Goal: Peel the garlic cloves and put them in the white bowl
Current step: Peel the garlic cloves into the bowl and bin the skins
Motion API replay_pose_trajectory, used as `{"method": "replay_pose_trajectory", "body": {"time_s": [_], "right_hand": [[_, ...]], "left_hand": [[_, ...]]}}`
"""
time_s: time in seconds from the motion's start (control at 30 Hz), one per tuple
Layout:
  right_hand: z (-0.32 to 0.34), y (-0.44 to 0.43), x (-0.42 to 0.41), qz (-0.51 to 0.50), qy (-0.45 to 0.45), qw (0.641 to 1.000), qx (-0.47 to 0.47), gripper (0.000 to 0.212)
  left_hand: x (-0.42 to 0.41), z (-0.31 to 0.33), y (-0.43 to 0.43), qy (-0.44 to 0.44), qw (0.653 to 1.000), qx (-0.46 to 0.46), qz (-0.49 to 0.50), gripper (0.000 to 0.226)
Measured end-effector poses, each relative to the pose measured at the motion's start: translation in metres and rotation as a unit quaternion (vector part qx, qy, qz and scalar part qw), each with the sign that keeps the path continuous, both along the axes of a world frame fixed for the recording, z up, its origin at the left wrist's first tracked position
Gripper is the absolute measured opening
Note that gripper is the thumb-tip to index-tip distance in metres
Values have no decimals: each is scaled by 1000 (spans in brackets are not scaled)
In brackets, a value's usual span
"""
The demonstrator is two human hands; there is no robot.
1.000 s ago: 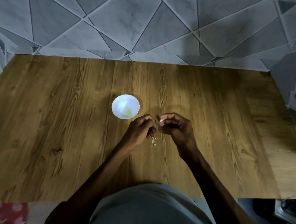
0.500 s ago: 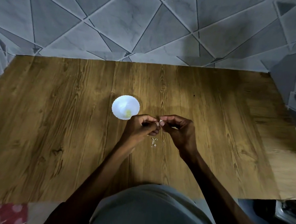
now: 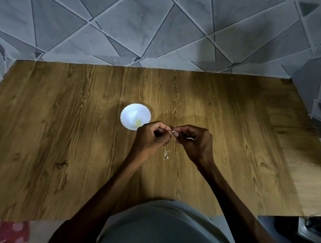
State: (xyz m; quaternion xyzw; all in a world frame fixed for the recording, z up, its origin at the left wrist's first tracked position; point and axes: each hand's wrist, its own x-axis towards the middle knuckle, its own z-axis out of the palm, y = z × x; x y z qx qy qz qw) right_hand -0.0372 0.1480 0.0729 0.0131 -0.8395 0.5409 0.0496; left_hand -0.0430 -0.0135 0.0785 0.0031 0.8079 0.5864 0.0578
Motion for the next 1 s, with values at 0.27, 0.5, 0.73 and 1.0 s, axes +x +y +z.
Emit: {"method": "replay_pose_trajectory", "body": {"time_s": [0.27,0.5,0.73,1.0], "right_hand": [[6,-4,1,18,8,999,51,9],[12,-3,3,15,15,998,53,5],[15,-4,2,3,-42,999,-15,6],[20,-5,-1,-16,-124,985,-117,7]], "left_hand": [[1,6,2,68,993,-98,-5,5],[-1,10,2,74,987,-137,-35,3],[-3,12,0,90,984,-147,-54,7],[1,13,-3,111,987,-115,-11,8]]}}
